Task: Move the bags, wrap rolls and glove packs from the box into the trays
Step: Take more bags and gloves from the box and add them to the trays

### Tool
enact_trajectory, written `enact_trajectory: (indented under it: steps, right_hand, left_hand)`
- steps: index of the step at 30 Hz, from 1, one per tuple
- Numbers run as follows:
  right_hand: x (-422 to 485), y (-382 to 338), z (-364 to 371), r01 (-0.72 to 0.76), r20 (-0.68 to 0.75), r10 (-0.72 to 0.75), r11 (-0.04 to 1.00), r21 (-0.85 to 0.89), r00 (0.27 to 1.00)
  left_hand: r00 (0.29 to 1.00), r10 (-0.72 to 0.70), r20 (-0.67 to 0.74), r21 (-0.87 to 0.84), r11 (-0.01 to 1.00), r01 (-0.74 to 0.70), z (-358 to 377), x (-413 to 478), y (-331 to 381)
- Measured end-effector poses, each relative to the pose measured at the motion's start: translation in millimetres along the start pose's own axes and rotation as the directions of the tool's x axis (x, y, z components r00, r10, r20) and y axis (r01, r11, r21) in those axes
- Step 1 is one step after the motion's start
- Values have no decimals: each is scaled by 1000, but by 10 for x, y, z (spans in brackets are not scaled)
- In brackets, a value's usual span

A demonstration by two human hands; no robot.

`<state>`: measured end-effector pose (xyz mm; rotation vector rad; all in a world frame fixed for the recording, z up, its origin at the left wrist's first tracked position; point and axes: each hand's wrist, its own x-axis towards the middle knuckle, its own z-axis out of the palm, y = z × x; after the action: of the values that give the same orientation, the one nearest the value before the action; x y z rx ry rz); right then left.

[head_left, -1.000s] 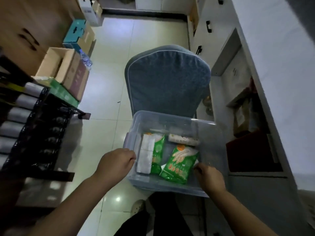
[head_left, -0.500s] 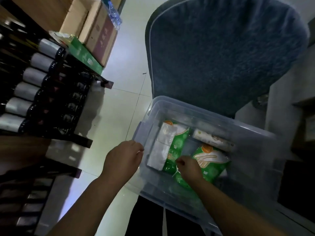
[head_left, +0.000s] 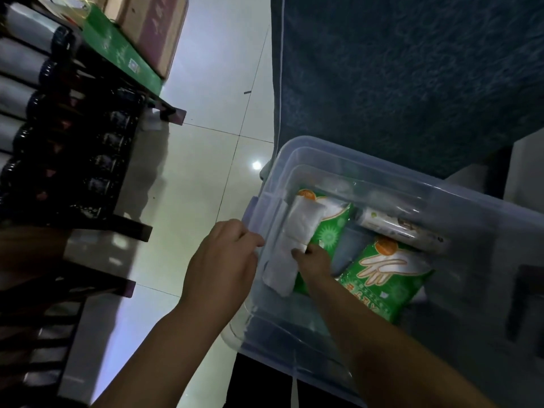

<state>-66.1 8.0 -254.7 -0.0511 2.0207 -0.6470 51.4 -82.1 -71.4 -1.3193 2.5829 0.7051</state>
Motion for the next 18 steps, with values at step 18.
enact_trajectory:
  steps: [18]
  right_hand:
    - [-952, 78, -1292, 82, 164, -149, 929, 360, 975]
  left_hand:
    - [964, -220, 151, -518, 813, 267, -9, 24, 667]
